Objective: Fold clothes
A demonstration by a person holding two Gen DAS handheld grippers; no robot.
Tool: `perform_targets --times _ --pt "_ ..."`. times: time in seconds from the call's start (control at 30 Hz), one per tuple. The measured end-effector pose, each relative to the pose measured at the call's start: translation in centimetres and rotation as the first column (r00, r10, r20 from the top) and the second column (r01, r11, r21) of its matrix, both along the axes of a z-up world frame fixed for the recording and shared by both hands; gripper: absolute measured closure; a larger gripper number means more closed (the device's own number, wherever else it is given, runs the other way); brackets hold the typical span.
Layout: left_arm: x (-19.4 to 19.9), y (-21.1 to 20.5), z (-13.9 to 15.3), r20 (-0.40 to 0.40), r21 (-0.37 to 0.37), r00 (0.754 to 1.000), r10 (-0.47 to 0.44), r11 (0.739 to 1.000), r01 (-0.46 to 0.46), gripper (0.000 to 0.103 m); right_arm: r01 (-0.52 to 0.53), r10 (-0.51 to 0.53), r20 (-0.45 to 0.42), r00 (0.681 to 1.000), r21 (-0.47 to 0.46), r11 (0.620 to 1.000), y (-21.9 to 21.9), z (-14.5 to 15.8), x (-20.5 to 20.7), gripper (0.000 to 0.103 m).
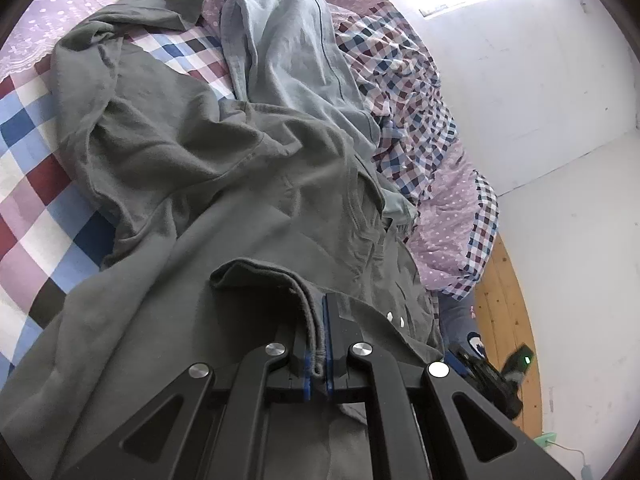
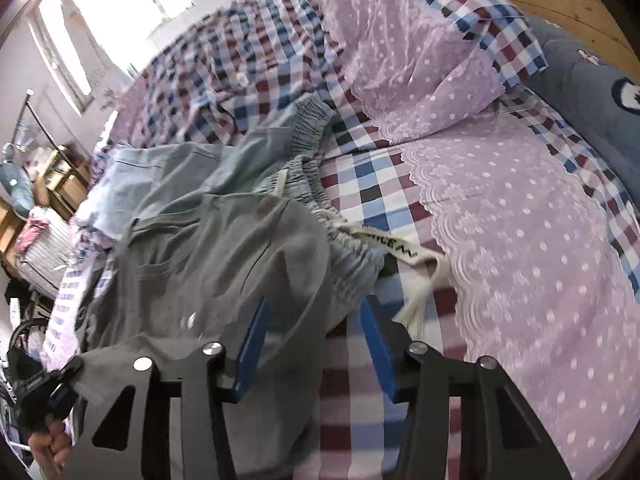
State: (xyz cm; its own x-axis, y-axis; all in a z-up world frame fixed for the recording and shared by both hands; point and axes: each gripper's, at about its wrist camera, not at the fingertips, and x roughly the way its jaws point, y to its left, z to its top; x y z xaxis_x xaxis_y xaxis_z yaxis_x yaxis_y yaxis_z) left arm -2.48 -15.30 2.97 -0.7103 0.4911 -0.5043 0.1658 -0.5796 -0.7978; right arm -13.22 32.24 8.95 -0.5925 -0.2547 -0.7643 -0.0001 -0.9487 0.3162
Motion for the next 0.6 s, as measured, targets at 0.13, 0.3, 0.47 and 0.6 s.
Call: perform_targets --times 0.13,0.3,0.47,0.6 --pt "0.0 -0.2 0.2 -0.011 0.001 1.0 -0.002 1.0 0.002 0.1 -0.01 0.002 0.079 0.997 0.101 0.995 -1.2 -0.7 -3.5 0.081" --pt "0.2 -0.4 0.6 -0.029 -0.004 1.0 0.002 1.0 -0.003 0.1 0.012 -0.032 0.116 0.993 0.163 0.987 -1.9 -0.1 -6.9 0.103" --pt "0.2 -0.8 0.7 -0.029 -0.021 0.999 0.016 1.0 -0.017 0.1 0.099 -0.114 0.062 0.992 0.205 0.974 -1.6 3.2 -9.7 0.103" --pt "0.1 -0.8 0.4 -0.018 -0.025 1.0 0.017 1.0 -0.017 0.1 -0.009 -0.025 0.153 0.988 0.217 0.976 -2.0 2.2 -8.5 0.099"
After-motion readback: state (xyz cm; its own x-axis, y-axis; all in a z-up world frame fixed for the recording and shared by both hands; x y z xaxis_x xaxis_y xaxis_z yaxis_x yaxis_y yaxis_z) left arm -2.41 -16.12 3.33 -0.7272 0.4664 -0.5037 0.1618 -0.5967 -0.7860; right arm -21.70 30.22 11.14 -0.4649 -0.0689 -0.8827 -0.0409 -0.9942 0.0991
